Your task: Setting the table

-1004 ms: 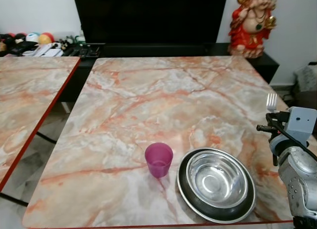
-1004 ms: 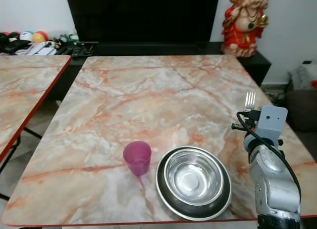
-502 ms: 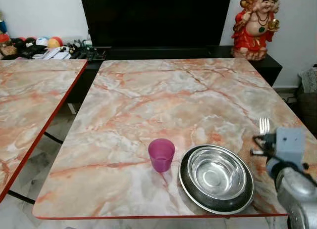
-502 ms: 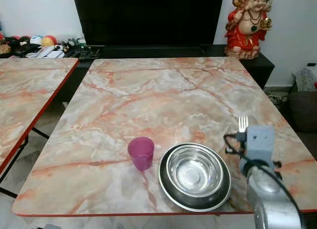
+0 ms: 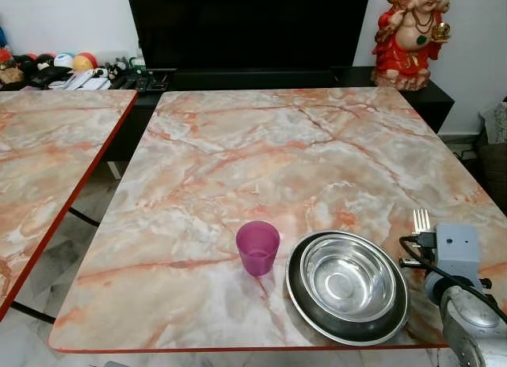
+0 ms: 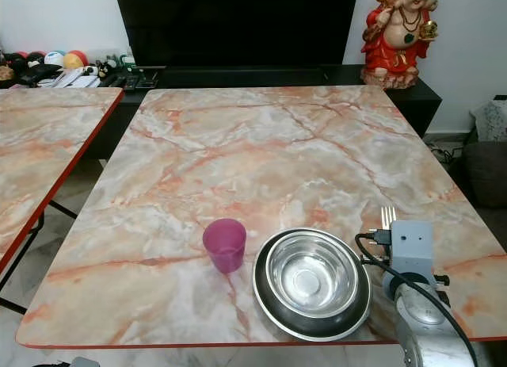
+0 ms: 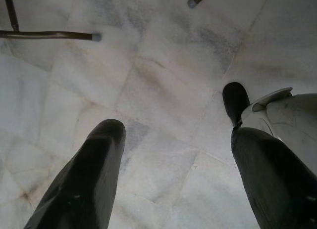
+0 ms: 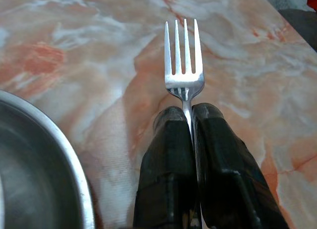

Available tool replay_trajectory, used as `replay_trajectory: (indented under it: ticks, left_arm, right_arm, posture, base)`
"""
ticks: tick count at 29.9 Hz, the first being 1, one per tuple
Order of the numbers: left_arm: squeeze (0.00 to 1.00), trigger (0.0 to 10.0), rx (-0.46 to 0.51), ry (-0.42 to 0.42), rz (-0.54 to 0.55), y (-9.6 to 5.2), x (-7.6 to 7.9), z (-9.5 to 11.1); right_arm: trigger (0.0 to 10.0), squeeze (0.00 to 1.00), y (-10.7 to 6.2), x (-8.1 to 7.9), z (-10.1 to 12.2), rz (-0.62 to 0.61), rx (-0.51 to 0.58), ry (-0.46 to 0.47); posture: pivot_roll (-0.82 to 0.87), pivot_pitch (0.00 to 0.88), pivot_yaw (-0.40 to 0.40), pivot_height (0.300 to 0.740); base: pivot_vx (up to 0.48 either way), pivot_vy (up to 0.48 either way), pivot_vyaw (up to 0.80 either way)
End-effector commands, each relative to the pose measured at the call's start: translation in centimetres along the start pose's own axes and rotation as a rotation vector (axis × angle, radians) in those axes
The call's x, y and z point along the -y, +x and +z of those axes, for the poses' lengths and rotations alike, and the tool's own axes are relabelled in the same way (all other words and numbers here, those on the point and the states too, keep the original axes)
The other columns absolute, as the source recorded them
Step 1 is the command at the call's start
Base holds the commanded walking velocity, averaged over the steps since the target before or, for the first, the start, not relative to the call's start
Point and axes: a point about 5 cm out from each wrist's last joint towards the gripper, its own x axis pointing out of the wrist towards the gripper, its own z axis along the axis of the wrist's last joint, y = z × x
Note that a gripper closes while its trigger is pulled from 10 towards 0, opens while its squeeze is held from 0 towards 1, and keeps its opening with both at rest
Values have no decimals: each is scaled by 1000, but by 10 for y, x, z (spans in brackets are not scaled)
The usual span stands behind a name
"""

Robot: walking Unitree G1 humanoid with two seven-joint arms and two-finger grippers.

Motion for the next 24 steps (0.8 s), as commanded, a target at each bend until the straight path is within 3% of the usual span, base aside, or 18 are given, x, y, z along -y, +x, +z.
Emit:
replay_trajectory:
  ticks: [1, 8, 24]
  left_arm:
    - [0, 10000, -26, 12, 5, -2, -4, -6]
    - [0, 10000, -30, 13, 5, -2, -5, -7]
    - [0, 10000, -31, 21, -3, -3, -6, -7]
  right_arm:
    - [10000, 0, 2, 4, 3, -5, 24, -6]
    - [10000, 0, 9, 17, -2, 5, 68, 13]
    - [10000, 0, 14, 8, -14, 109, 44, -3]
  posture:
    - [-52, 106, 50, 740]
    - [-49, 107, 52, 740]
    - [-43, 108, 54, 740]
  base:
    - [0, 0, 0]
    - [0, 0, 0]
    - [0, 0, 0]
